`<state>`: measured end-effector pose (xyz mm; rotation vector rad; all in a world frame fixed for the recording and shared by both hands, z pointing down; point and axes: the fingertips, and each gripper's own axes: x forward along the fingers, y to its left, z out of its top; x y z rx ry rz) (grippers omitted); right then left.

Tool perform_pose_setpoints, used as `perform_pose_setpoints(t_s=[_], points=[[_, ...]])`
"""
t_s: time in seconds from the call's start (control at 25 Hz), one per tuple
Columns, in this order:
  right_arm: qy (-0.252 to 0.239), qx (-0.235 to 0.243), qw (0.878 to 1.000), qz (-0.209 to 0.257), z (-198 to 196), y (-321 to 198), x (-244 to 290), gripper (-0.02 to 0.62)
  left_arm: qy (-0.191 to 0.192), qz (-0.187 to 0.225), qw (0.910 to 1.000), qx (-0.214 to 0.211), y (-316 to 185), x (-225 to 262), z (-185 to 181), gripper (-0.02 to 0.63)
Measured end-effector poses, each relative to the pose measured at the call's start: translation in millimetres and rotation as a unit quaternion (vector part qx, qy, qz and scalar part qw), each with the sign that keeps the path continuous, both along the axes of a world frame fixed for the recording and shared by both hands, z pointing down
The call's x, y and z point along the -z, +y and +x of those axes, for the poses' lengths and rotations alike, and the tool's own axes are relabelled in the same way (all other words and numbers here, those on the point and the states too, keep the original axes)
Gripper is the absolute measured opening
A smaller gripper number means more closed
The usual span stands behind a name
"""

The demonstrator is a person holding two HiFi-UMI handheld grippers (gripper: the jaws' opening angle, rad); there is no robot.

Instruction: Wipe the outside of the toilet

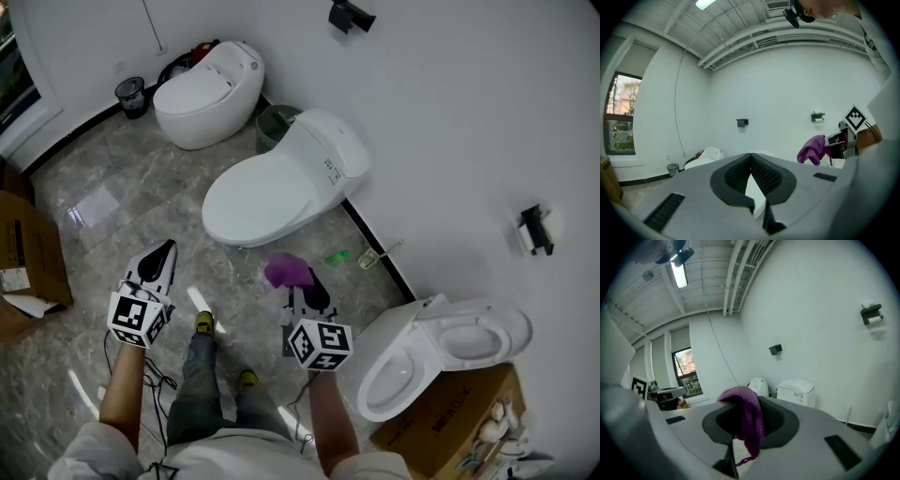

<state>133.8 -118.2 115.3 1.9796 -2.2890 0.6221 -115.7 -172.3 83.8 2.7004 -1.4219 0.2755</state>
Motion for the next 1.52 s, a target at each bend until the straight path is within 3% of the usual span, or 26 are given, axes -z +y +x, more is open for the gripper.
perform_pose_setpoints(t_s=[0.4,0.8,1.52], points=[[-0.019,-0.03,0.999,0.016,8,26,68,0.087,0.024,0.024,0.9993,-0.013,6,78,18,0.014],[-0.022,-0.045,0.998,0.047,20,64,120,0.087,0.033,0.045,0.9983,-0.016,48,133,16,0.014],[-0.01,-0.023,0.997,0.079,38,181,137,0.087,0.024,0.076,0.9966,0.022,176,151,17,0.014]])
